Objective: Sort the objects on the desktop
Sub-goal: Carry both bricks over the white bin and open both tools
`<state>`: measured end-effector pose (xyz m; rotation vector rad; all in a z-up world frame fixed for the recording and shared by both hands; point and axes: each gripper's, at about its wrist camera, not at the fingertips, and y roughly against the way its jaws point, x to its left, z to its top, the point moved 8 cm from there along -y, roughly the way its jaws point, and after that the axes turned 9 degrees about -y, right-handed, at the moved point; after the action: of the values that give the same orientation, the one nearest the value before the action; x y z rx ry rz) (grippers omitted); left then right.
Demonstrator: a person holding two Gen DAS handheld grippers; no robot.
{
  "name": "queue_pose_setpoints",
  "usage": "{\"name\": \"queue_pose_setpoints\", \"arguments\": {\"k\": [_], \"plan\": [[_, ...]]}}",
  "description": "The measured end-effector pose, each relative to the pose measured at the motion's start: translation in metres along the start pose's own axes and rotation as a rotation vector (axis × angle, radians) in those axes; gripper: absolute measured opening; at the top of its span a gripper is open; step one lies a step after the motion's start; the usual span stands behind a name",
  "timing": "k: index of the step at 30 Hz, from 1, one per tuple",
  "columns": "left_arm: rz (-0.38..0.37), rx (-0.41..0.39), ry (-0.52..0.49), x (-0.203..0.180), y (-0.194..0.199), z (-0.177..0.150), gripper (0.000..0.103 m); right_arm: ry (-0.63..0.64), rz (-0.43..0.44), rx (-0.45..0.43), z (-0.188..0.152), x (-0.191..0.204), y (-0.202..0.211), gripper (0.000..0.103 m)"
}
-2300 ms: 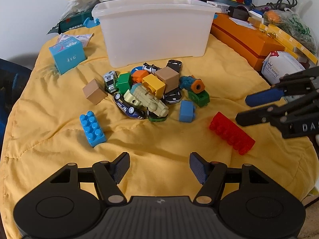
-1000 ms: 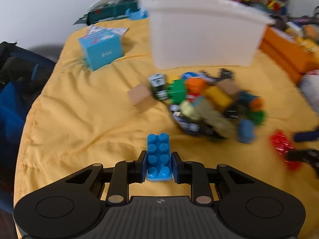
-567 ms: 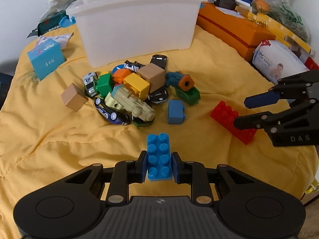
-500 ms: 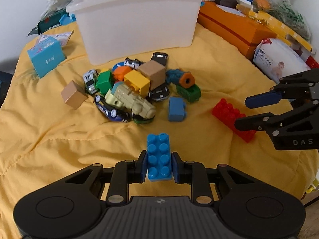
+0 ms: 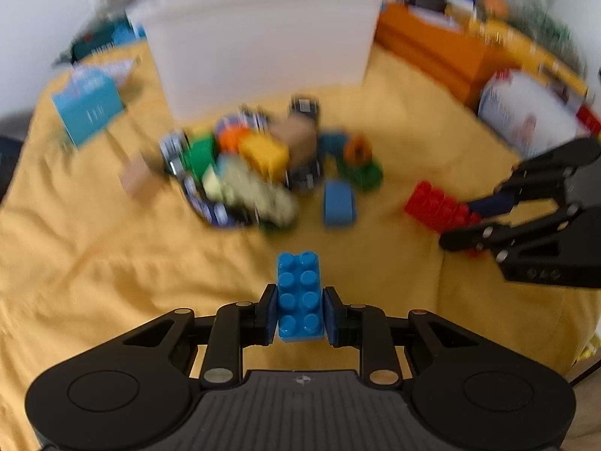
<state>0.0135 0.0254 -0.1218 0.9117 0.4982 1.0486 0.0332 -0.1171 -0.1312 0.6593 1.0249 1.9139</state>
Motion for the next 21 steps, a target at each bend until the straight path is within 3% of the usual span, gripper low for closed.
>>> {"name": "queue_pose_setpoints", "arguments": {"k": [4,7,10,14,18,21], "plan": [[0.054,-0.148,0.007,0.021,0.039,0.043,0.028,0.02,-0.05,-0.09,0.026,-0.015,0.018,0.027],[0.102,-0.259,0.0,0.037,0.067,0.083,0.028,0.032,-0.087,-0.204,0.064,-0.029,0.038,0.027],[0.163,-0.374,-0.035,0.055,0.093,0.13,0.028,0.004,-0.084,-0.339,0.11,-0.039,0.064,0.027],[0.242,-0.466,-0.078,0.077,0.106,0.185,0.028,-0.061,-0.048,-0.497,0.172,-0.047,0.092,0.027],[0.272,-0.497,-0.08,0.095,0.094,0.229,0.028,-0.138,-0.033,-0.579,0.228,-0.052,0.096,0.027],[0.298,-0.465,-0.079,0.104,0.067,0.251,0.028,-0.177,-0.046,-0.566,0.254,-0.057,0.078,0.027]]}}
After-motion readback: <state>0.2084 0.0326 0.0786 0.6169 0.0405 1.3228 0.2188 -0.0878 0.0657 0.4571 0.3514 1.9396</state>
